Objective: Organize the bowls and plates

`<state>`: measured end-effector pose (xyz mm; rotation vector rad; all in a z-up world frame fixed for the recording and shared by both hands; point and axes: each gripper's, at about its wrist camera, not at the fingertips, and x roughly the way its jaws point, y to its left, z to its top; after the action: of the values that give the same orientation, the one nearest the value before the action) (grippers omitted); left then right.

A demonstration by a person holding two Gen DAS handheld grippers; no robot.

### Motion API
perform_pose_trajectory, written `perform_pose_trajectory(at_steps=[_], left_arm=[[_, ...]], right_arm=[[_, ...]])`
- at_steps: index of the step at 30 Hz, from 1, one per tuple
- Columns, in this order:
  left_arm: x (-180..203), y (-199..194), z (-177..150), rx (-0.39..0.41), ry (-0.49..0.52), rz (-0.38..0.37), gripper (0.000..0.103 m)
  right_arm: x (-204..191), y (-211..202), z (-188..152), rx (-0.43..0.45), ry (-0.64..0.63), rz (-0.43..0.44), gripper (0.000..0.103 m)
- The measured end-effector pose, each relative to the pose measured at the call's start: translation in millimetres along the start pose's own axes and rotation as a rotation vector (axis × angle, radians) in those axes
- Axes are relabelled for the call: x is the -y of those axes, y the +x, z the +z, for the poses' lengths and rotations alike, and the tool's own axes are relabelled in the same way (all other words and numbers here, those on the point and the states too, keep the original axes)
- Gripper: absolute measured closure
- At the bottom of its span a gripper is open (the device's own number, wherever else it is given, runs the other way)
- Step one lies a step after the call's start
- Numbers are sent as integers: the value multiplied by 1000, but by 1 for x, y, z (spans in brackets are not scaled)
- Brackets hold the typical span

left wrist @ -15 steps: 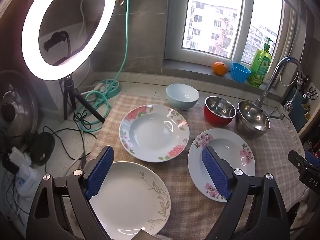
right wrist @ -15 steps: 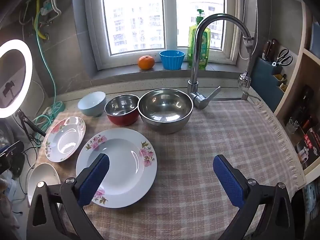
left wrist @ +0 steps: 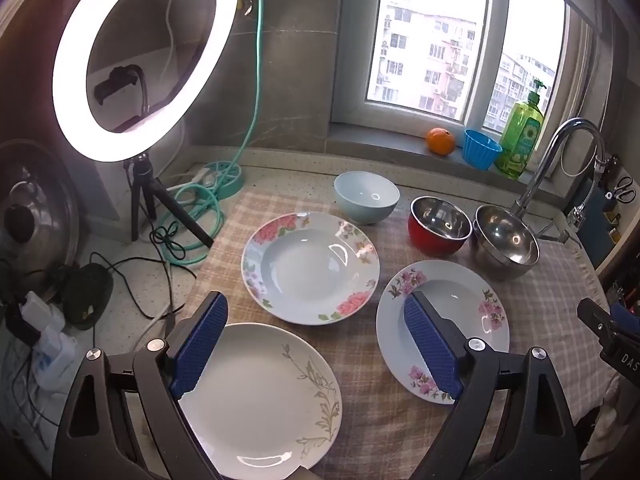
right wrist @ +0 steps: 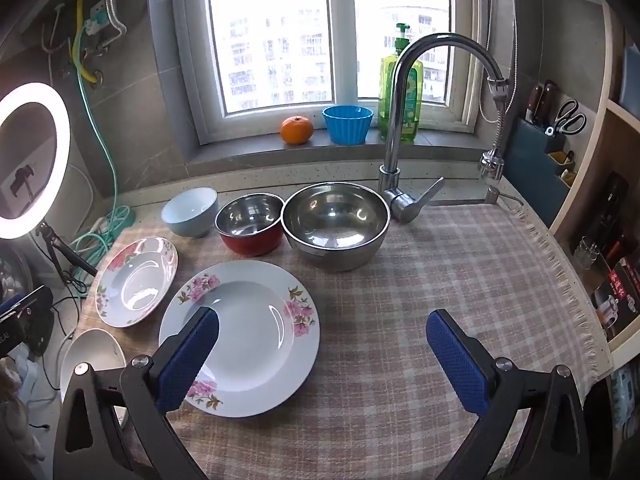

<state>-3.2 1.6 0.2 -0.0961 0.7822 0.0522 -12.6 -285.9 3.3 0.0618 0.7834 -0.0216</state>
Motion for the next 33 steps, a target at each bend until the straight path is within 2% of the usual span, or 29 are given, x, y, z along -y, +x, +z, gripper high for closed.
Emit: perform_pose_trajectory(at_steps=[33], left_arm=[[1,-8,0,20,3,-2,13]], right_arm=[[6,-15,3,25,6,13,0]])
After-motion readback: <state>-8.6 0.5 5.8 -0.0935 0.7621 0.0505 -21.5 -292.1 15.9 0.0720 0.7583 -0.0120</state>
